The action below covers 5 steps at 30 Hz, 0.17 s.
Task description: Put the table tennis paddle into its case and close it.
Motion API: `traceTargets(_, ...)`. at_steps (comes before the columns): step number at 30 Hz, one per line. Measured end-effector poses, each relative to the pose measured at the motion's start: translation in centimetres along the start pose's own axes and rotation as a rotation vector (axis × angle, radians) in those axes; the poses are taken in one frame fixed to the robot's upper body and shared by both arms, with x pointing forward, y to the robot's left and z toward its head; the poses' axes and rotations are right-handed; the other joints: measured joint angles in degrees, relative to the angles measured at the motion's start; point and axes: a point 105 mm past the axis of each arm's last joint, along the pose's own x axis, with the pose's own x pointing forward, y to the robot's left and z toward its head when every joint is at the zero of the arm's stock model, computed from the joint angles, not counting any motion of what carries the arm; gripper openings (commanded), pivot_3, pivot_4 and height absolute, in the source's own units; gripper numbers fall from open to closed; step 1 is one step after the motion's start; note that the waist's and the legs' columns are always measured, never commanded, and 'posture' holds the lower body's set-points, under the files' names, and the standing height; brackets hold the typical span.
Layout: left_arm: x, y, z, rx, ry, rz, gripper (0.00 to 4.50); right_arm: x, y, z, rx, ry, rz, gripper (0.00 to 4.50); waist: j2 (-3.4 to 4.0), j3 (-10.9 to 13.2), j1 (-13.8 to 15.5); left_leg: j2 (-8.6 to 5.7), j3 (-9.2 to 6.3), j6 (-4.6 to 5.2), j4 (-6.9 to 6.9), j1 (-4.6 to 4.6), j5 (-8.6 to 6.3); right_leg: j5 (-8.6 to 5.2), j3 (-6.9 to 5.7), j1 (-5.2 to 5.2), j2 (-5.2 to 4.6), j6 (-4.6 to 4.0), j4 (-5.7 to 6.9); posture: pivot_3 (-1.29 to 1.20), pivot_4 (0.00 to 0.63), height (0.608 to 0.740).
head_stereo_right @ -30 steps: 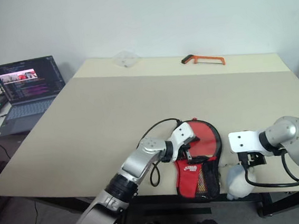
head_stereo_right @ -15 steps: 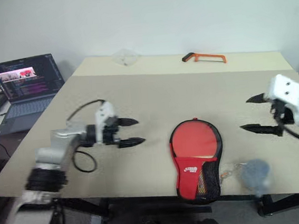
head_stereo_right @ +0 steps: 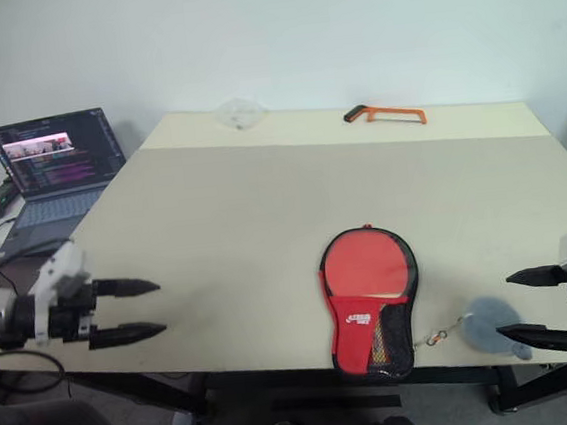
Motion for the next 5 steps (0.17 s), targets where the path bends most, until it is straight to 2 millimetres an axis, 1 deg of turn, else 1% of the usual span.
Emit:
traceTargets(2, 0.43, -0.20, 0.41, 0.021, -0.006, 0.005, 4.50, 0.25, 0.17, 0.24, -0.010, -0.006, 0.007, 4.48, -0.15, 0.00, 0.11, 0.04, 0.03, 0.00, 0.00, 0.00, 0.00, 0.01, -0.02, -0.01, -0.22, -0.03, -0.07, 0.00, 0.150, 0.740)
traceTargets(5, 0.91, -0.42, 1.01, 0.040, -0.013, 0.015, 4.50, 0.78, 0.23, 0.94, -0.026, -0.024, 0.029, 4.48, -0.16, 0.00, 0.10, 0.01, 0.33, 0.01, 0.00, 0.06, 0.00, 0.03, -0.28, -0.05, -0.80, -0.02, -0.08, 0.00, 0.150, 0.740)
